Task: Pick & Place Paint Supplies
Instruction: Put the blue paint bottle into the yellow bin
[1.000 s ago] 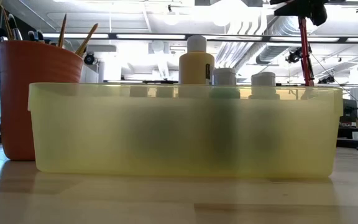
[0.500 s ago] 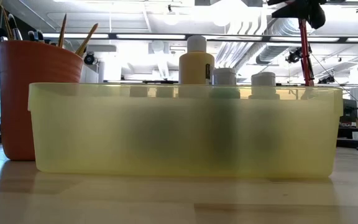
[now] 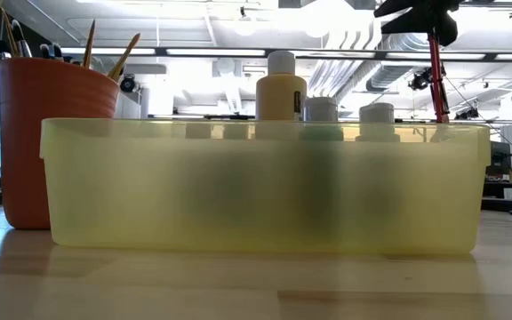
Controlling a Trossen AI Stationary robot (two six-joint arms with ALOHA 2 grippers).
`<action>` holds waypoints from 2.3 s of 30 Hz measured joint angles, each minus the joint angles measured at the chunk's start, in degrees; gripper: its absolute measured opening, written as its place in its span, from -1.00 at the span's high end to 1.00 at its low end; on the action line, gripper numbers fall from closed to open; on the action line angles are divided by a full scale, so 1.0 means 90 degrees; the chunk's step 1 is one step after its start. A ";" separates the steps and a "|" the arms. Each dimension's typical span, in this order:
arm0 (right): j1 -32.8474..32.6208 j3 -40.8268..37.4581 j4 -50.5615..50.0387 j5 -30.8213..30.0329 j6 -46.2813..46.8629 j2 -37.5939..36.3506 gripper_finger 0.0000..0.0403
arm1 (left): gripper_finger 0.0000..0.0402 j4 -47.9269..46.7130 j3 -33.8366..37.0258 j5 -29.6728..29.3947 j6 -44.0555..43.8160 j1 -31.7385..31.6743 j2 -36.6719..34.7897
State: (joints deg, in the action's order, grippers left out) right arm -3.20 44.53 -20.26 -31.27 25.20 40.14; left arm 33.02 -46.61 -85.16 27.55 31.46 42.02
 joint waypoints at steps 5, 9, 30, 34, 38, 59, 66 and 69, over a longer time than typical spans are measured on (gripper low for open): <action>0.0000 0.0000 0.0035 -0.0014 -0.0160 -0.0003 0.14 | 0.43 -0.0015 -0.0546 -0.0223 0.1222 0.0007 -0.0423; 0.0000 0.0000 0.0045 -0.0033 -0.0191 -0.0003 0.14 | 0.70 -0.0297 -0.0591 -0.0074 0.1244 0.0010 -0.1214; 0.0000 0.0000 0.0981 -0.0440 -0.1332 -0.0008 0.14 | 1.00 -0.7430 0.0044 0.2533 -0.6225 0.0005 -0.1996; 0.0000 0.0000 0.0994 -0.0440 -0.1334 -0.0008 0.14 | 1.00 -0.7453 0.0246 0.2445 -0.6599 0.0004 -0.2015; 0.0000 0.0000 0.0994 -0.0437 -0.1383 -0.0008 0.14 | 1.00 -0.7340 0.0338 0.2757 -0.6574 -0.0008 -0.1888; -0.0019 0.0000 0.0959 -0.0336 -0.1258 -0.0008 0.14 | 1.00 -0.5701 -0.0116 0.7093 -0.4375 -0.4818 0.0281; -0.0019 0.0000 0.0936 -0.0330 -0.1266 -0.0008 0.14 | 1.00 -0.6859 -0.0603 0.7077 -0.5711 -0.6257 0.0197; -0.0019 0.0000 0.0935 -0.0330 -0.1276 -0.0008 0.14 | 1.00 -0.6967 -0.0669 0.7104 -0.5997 -0.6849 0.0306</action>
State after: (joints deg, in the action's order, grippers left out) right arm -3.38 44.53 -11.85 -34.24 13.72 40.07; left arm -29.68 -52.63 -21.23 -26.43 -30.18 44.77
